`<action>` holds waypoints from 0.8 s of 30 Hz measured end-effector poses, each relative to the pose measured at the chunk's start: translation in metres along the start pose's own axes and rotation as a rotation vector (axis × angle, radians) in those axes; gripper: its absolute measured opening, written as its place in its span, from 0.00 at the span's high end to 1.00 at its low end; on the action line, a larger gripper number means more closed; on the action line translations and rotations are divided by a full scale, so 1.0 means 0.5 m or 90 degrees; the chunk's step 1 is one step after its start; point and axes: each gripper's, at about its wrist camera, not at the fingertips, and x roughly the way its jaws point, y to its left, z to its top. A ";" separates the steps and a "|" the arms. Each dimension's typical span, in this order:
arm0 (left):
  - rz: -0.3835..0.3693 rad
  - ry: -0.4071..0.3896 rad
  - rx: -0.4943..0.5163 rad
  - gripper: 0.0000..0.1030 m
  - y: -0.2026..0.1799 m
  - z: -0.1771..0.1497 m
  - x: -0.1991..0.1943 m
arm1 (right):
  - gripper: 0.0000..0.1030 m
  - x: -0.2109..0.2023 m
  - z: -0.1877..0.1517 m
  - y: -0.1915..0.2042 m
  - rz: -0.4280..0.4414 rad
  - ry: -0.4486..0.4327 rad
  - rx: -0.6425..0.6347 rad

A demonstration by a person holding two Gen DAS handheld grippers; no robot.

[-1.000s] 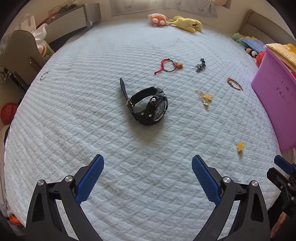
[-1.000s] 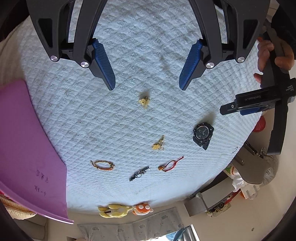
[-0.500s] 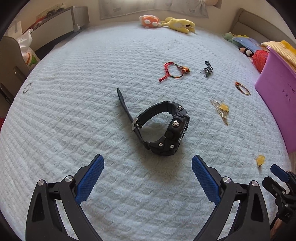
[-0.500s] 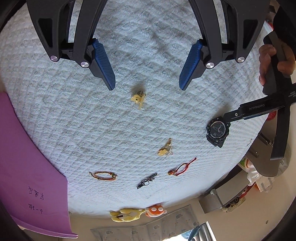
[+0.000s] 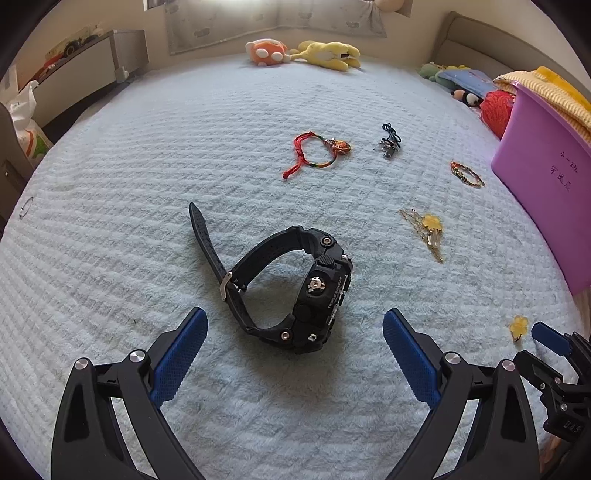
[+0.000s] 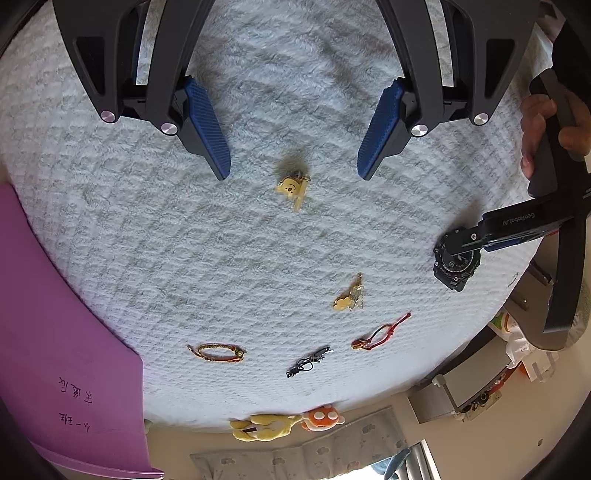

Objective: Organize jewelry
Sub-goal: 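Lower the left tool to the black wristwatch while the right tool approaches the yellow charm, then grasp the black wristwatch with the left tool while the right tool grasps the yellow charm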

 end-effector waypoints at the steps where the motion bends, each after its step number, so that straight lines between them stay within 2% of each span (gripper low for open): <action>1: -0.002 -0.001 0.003 0.09 -0.002 0.000 0.001 | 0.34 0.003 0.001 0.001 -0.003 -0.001 -0.003; 14: -0.026 -0.001 -0.005 0.10 -0.001 0.008 0.028 | 0.35 0.025 0.005 0.007 -0.024 -0.006 -0.021; 24: -0.008 0.007 0.013 0.13 -0.009 0.004 0.050 | 0.48 0.033 -0.002 0.019 -0.055 -0.008 -0.041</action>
